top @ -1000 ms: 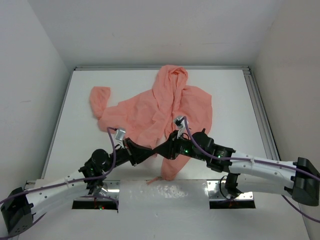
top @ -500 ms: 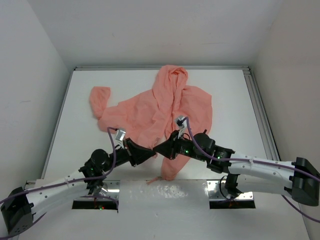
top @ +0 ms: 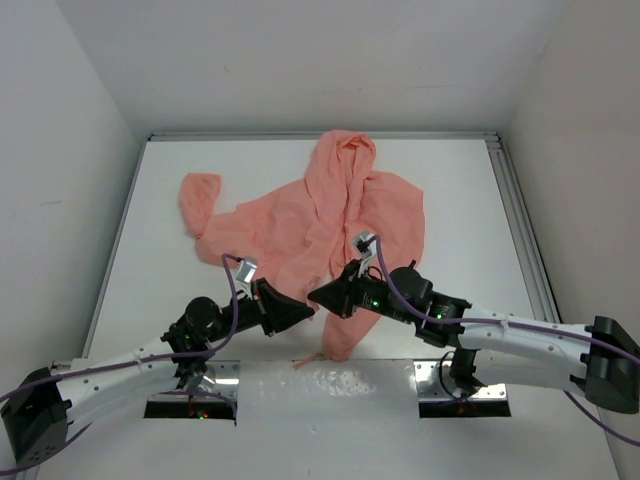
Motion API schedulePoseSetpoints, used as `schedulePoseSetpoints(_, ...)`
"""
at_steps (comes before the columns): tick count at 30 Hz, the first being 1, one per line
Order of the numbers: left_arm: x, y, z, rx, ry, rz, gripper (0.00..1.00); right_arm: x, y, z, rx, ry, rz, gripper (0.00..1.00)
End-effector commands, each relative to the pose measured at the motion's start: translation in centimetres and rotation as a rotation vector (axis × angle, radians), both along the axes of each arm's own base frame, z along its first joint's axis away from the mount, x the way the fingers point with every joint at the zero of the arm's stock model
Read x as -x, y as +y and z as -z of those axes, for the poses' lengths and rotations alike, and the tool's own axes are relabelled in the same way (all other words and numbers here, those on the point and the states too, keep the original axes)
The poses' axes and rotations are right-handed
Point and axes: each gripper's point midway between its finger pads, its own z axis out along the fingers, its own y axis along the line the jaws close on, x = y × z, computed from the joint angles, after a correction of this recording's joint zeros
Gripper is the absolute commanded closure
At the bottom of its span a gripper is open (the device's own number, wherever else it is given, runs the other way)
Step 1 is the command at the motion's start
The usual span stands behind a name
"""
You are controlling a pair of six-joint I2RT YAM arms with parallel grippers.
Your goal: Zip up the jacket
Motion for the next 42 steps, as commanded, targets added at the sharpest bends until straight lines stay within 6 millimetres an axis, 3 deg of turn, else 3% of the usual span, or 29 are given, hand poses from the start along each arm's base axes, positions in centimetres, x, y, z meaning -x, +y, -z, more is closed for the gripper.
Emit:
schedulePoseSetpoints(1,0.8,0.1,0.2,0.019,-0.021,0.031,1.00,-0.6,-0.1,-1.6,-0.052,-0.043,0.032,1.00)
schedulePoseSetpoints(9,-0.1,0.2,-0.2,0.019,-0.023,-0.016,1.00,-0.2,-0.1,-1.0,-0.045,-0.023,0.014,1.00)
schedulePoseSetpoints(15,-3.4,1.0,1.8,-0.159,0.006,-0.191,1.00,-0.2,-0.9,-0.1,0.004,-0.017,0.027,1.00)
schedulePoseSetpoints(19,-5.7,2.6,1.4,-0.218,-0.029,-0.340,1.00,-0.7,-2.0,0.5,0.070,-0.022,0.075,0.95)
schedulePoseSetpoints(21,-6.7,3.1,1.2,-0.237,-0.048,-0.396,1.00,-0.8,-2.5,0.5,0.089,-0.028,0.086,0.85)
schedulePoseSetpoints(22,-6.9,3.2,1.1,-0.238,-0.052,-0.408,1.00,-1.1,-2.8,0.6,0.104,-0.031,0.106,0.65)
schedulePoseSetpoints(23,-7.1,3.3,1.0,-0.238,-0.059,-0.418,1.00,-1.2,-3.1,0.6,0.114,-0.036,0.111,0.56)
schedulePoseSetpoints(26,-7.6,3.5,0.2,-0.206,-0.080,-0.448,1.00,-1.2,-3.9,1.5,0.174,-0.038,0.122,0.37)
schedulePoseSetpoints(27,-7.7,3.5,-0.3,-0.187,-0.092,-0.458,1.00,-1.1,-4.4,2.1,0.205,-0.040,0.122,0.37)
schedulePoseSetpoints(28,-7.8,3.5,-0.5,-0.183,-0.097,-0.464,1.00,-0.9,-4.5,2.4,0.223,-0.038,0.117,0.38)
schedulePoseSetpoints(29,-8.0,3.6,-0.7,-0.179,-0.106,-0.472,1.00,-0.1,-4.4,3.1,0.250,-0.020,0.069,0.54)
schedulePoseSetpoints(31,-8.2,3.5,-0.6,-0.189,-0.115,-0.476,1.00,1.0,-3.9,4.4,0.284,0.014,0.006,0.75)
schedulePoseSetpoints(32,-8.2,3.5,-0.6,-0.190,-0.116,-0.478,1.00,1.9,-3.7,5.5,0.312,0.034,-0.033,0.97)
schedulePoseSetpoints(34,-8.3,3.3,-0.7,-0.190,-0.125,-0.474,1.00,3.6,-3.4,7.7,0.403,0.035,-0.085,1.00)
schedulePoseSetpoints(38,-8.0,3.0,-1.0,-0.186,-0.137,-0.450,1.00,4.7,-3.5,10.7,0.566,-0.016,-0.098,1.00)
schedulePoseSetpoints(42,-7.5,2.9,-1.0,-0.184,-0.131,-0.426,1.00,5.2,-3.5,13.0,0.635,-0.018,-0.111,0.82)
